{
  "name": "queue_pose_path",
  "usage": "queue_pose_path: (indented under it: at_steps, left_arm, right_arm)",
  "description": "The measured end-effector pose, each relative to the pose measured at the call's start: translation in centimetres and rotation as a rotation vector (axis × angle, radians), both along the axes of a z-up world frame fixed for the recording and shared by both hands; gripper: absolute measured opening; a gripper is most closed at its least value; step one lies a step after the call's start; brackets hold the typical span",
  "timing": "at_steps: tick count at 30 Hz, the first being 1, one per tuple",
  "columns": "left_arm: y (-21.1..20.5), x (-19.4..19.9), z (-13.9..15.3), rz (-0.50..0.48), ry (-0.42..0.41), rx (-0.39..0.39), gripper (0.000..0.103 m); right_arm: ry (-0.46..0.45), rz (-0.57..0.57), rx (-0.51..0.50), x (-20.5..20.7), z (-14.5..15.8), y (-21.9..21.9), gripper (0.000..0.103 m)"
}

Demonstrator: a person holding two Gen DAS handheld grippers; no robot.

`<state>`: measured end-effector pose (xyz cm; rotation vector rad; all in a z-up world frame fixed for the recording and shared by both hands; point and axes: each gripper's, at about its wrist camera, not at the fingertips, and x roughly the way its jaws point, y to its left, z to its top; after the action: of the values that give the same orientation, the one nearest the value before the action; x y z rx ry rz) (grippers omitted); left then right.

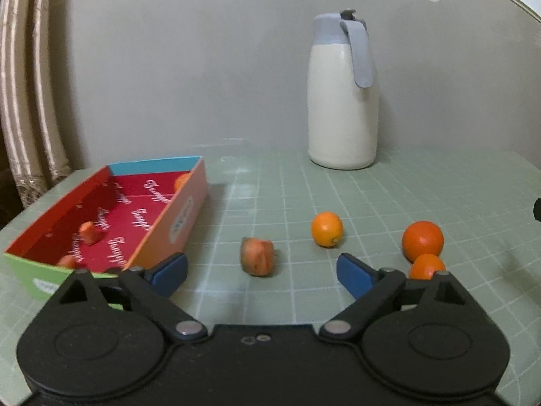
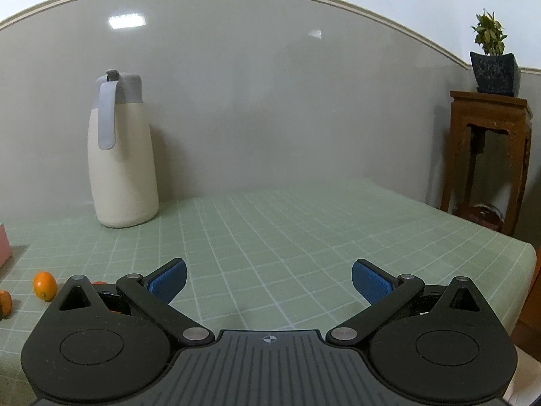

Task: Organize fruits
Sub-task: 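Move the left tool toward the carrot piece on the table, then close the left tool on the carrot piece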

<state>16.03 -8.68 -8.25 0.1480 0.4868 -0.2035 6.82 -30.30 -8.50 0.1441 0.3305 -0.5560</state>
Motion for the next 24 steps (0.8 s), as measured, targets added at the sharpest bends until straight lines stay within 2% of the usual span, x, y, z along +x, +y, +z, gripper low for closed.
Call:
queue_pose_path:
  at_steps: [6, 12, 17, 21, 24]
  left_arm:
    - [-0.4, 2.1, -0.4, 0.001, 0.042, 0.000, 0.082]
    - [-0.6, 3.7, -1.2, 0.000, 0.092, 0.014, 0.069]
    - [-0.8, 4.4, -1.4, -0.007, 0.112, 0.017, 0.068]
    - [-1.0, 4.9, -1.6, -0.032, 0.138, 0.015, 0.054]
    - [-1.1, 5.0, -1.7, -0.041, 0.142, 0.013, 0.052]
  right_arm:
    - [0.018, 0.006, 0.010, 0.3, -0.4, -0.2, 0.103]
    - [0.027, 0.028, 0.046, 0.8, -0.4, -0.4, 0.103]
    - [0.030, 0.048, 0.058, 1.1, -0.5, -0.2, 0.103]
    - [0.033, 0.065, 0.070, 1.3, -0.5, 0.0, 0.103]
    - [0.030, 0.075, 0.074, 1.4, -0.5, 0.1, 0.103]
